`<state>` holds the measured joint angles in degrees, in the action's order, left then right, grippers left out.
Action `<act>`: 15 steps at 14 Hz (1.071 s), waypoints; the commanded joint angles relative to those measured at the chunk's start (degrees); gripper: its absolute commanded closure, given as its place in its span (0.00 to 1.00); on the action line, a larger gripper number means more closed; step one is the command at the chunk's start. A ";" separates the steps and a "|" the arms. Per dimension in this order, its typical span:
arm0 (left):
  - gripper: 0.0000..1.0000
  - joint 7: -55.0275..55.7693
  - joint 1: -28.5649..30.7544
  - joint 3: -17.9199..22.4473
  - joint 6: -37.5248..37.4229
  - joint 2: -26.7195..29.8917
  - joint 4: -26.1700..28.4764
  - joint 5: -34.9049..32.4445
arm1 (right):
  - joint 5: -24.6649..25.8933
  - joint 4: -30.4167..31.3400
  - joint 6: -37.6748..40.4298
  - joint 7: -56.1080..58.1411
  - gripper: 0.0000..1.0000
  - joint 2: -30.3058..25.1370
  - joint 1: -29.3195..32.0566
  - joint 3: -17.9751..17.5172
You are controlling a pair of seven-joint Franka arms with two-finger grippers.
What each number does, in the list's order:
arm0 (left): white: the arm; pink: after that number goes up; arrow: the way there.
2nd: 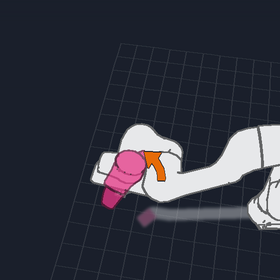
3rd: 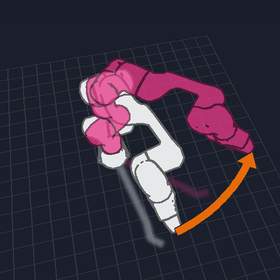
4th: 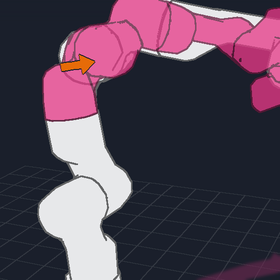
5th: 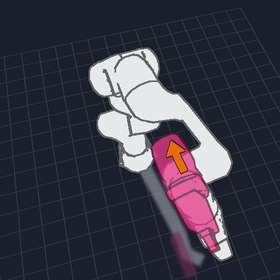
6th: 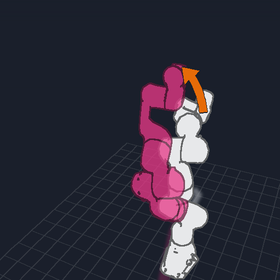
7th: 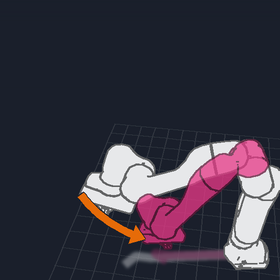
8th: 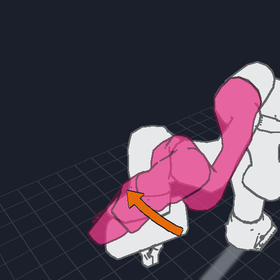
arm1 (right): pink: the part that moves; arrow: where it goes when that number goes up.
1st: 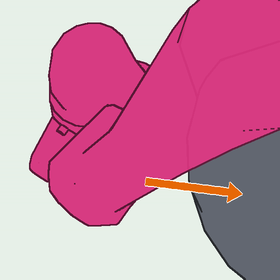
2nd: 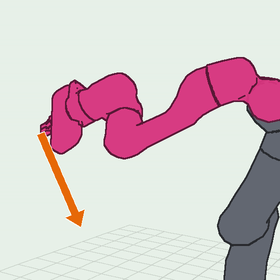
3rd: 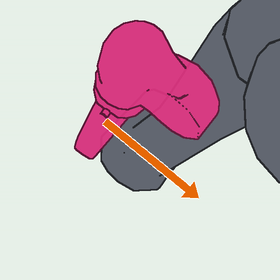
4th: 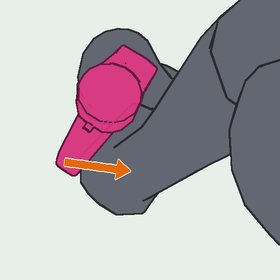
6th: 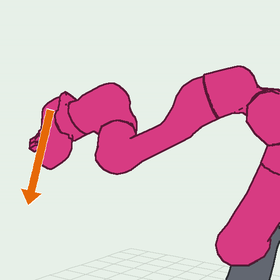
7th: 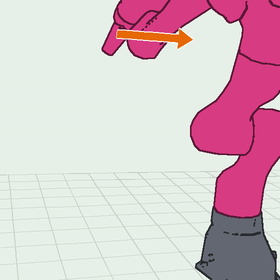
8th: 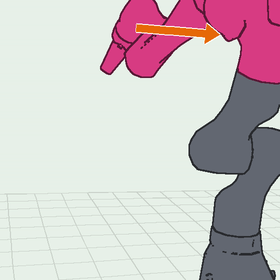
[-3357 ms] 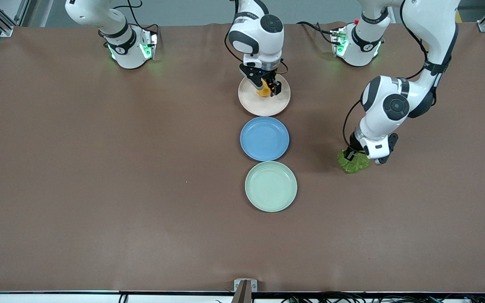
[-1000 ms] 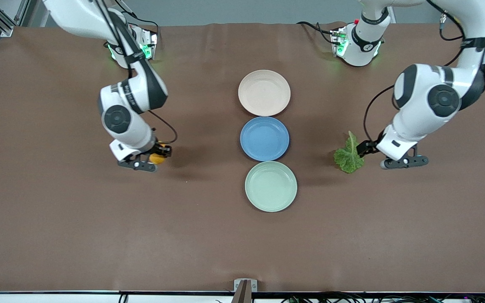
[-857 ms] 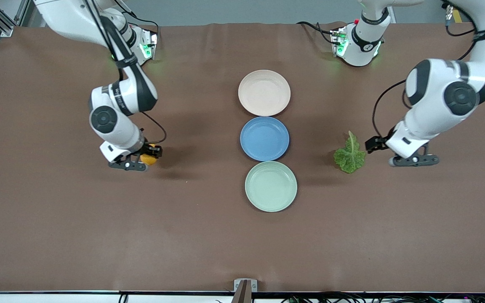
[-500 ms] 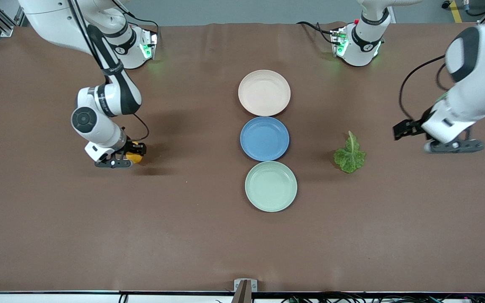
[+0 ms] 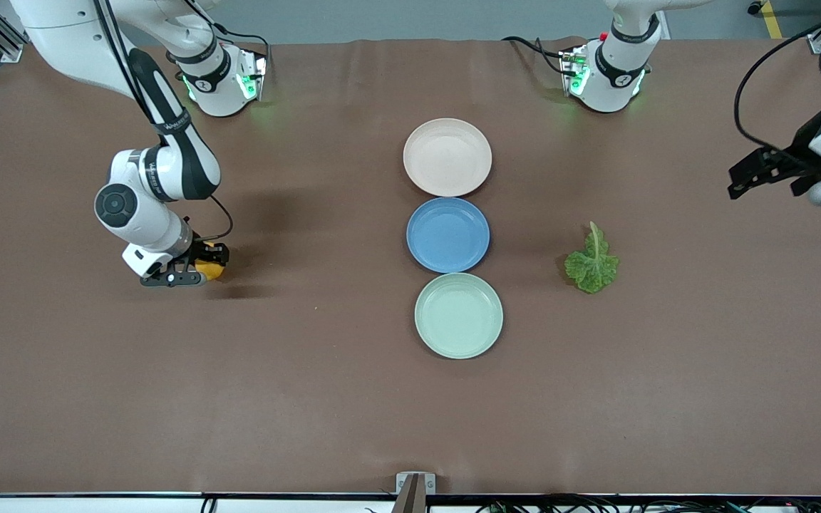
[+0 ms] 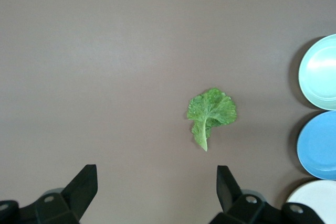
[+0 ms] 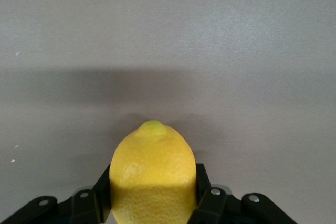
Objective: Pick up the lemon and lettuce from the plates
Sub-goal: 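Lower the lemon onto the table with the right gripper while the left gripper withdraws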
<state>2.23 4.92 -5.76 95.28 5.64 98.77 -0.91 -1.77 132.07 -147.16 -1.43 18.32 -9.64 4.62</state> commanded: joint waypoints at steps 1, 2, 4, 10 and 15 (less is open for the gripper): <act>0.00 -1.62 0.88 -0.13 -4.13 -0.98 -5.42 0.56 | -1.39 0.30 -1.37 1.35 0.98 0.48 1.37 -1.28; 0.00 -1.53 0.88 -0.13 -4.22 -0.98 -5.87 0.56 | -1.48 -0.22 -1.46 1.43 0.98 1.09 1.29 -1.37; 0.00 -0.74 0.53 -0.13 -4.22 -0.98 -6.05 0.56 | -2.27 -0.93 -1.46 1.52 0.98 1.80 1.20 -1.37; 0.00 -0.56 0.44 -0.57 -4.22 -3.25 -8.92 0.64 | -3.86 -1.81 -1.20 1.52 0.49 1.98 0.76 -1.99; 0.00 -0.83 0.79 -0.57 -5.02 -5.20 -11.67 0.64 | -3.68 -7.86 7.11 1.79 0.00 1.80 1.20 -1.81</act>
<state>2.13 5.30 -6.11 91.97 1.36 89.34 -0.88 -4.33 128.00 -145.27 -1.05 20.21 -9.53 3.34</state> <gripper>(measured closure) 0.000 0.053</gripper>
